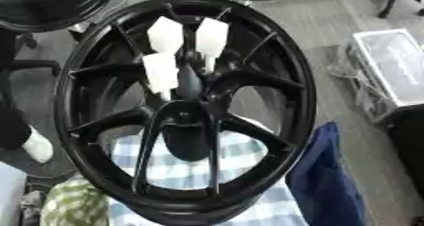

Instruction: Pull the pin out of the wheel hub.

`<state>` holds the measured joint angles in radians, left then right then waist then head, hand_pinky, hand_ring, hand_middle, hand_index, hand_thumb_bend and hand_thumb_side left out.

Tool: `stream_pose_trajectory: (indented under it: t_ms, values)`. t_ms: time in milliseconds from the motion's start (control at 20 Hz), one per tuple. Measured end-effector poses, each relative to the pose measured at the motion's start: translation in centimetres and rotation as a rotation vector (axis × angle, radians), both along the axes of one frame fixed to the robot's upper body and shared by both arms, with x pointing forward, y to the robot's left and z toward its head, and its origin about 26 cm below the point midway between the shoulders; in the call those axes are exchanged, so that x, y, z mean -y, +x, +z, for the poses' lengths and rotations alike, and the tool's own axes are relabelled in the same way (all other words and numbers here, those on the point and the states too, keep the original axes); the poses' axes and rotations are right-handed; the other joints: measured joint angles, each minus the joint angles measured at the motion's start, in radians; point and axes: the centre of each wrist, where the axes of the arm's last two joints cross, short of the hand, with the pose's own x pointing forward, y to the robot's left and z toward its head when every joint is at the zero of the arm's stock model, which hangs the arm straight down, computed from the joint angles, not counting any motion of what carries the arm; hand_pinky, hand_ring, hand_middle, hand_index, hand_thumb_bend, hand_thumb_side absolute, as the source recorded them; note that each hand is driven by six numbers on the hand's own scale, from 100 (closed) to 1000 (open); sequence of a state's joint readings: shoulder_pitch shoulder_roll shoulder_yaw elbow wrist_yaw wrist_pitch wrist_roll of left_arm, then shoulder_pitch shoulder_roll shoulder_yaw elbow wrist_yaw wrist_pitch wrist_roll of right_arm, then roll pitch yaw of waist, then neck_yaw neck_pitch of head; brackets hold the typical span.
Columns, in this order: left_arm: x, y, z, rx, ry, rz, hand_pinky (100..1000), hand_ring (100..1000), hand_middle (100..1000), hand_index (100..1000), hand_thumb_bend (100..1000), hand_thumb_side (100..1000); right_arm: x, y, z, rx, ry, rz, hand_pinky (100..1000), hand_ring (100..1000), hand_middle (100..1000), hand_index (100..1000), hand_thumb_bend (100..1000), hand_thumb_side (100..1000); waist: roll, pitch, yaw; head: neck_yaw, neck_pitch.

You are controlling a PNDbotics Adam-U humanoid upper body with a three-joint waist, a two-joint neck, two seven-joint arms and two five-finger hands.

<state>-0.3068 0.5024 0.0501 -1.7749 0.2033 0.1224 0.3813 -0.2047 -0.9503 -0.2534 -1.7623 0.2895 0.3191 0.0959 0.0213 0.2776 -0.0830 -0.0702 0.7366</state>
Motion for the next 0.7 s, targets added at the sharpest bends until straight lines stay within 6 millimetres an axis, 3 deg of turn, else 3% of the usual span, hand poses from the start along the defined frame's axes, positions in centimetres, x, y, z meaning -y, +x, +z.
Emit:
stream_pose_trajectory:
  t_ms: [150, 250, 450, 700]
  values:
    - [-0.1, 0.0, 0.0, 0.002, -0.001, 0.003, 877, 773, 828, 788, 1000, 551, 1.3, -0.3, -1.4, -0.020, 0.000, -0.044, 852, 868, 844, 879, 608, 238, 0.000, 0.000, -0.004, 0.005, 0.000]
    - [-0.1, 0.0, 0.0, 0.002, -0.002, 0.005, 877, 773, 828, 788, 1000, 551, 2.0, -0.5, -1.9, -0.016, 0.009, -0.059, 859, 889, 859, 896, 533, 359, 0.000, 0.000, -0.006, 0.007, 0.000]
    - [-0.1, 0.0, 0.0, 0.002, -0.002, 0.007, 877, 773, 828, 788, 1000, 551, 3.0, -0.5, -2.6, 0.035, 0.057, -0.092, 834, 844, 813, 860, 478, 374, 0.001, 0.000, -0.007, 0.007, 0.000]
    - [-0.1, 0.0, -0.1, 0.001, -0.003, 0.007, 877, 772, 828, 788, 1000, 552, 2.2, 0.2, -2.1, 0.187, 0.216, -0.083, 811, 779, 737, 807, 226, 395, 0.001, -0.001, 0.000, 0.007, 0.000]
